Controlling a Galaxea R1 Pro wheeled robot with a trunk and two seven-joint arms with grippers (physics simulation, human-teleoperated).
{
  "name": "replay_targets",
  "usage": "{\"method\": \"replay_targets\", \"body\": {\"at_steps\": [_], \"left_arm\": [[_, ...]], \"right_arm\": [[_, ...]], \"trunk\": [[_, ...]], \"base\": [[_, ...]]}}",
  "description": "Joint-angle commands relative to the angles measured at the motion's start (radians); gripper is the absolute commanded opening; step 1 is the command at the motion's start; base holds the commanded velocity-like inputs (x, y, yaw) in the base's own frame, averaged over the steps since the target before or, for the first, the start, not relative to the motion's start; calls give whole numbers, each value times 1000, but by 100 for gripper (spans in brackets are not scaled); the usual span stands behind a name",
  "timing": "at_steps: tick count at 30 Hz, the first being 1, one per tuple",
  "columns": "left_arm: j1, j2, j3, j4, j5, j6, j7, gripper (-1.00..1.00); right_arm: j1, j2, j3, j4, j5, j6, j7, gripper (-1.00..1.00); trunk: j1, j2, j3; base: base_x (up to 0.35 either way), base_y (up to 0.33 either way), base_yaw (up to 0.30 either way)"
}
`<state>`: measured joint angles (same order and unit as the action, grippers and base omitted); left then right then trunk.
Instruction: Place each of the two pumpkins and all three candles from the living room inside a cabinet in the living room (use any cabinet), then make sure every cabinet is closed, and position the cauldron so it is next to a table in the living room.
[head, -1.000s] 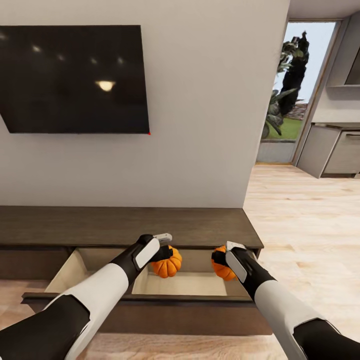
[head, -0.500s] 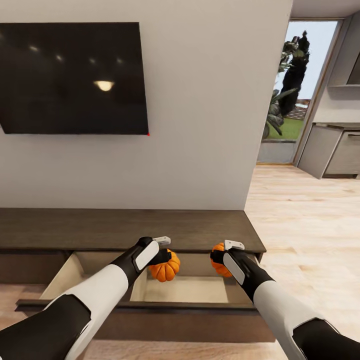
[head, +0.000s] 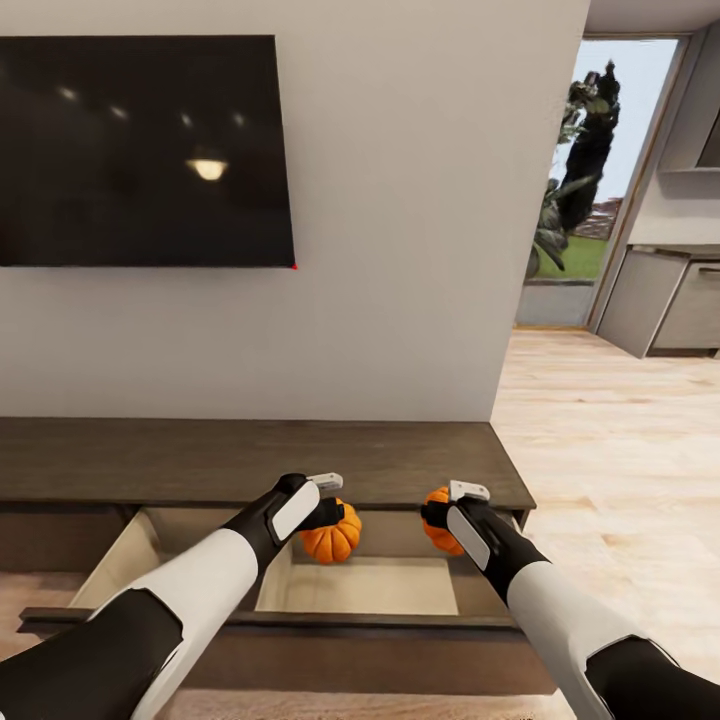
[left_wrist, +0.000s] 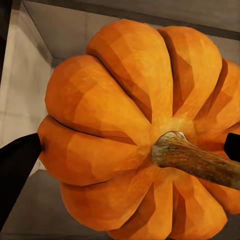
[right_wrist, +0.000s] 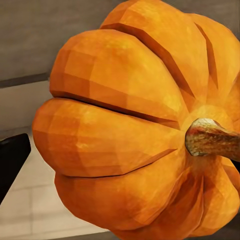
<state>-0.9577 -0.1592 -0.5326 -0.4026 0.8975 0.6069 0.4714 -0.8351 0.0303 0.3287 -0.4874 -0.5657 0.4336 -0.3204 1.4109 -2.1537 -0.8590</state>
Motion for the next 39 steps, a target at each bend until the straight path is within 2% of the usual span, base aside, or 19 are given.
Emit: {"method": "replay_targets", "body": {"at_steps": [1, 39], "left_arm": [[-1, 1, -7, -2, 11, 0, 8, -100], [-1, 1, -6, -2, 8, 0, 7, -100]], "right_arm": [[-1, -1, 7, -2, -10, 2, -9, -100], [-1, -3, 7, 1, -11, 7, -11, -100]], "trunk": [[4, -8, -4], [149, -274, -123]], "base": [[2, 0, 0], [0, 0, 0]]}}
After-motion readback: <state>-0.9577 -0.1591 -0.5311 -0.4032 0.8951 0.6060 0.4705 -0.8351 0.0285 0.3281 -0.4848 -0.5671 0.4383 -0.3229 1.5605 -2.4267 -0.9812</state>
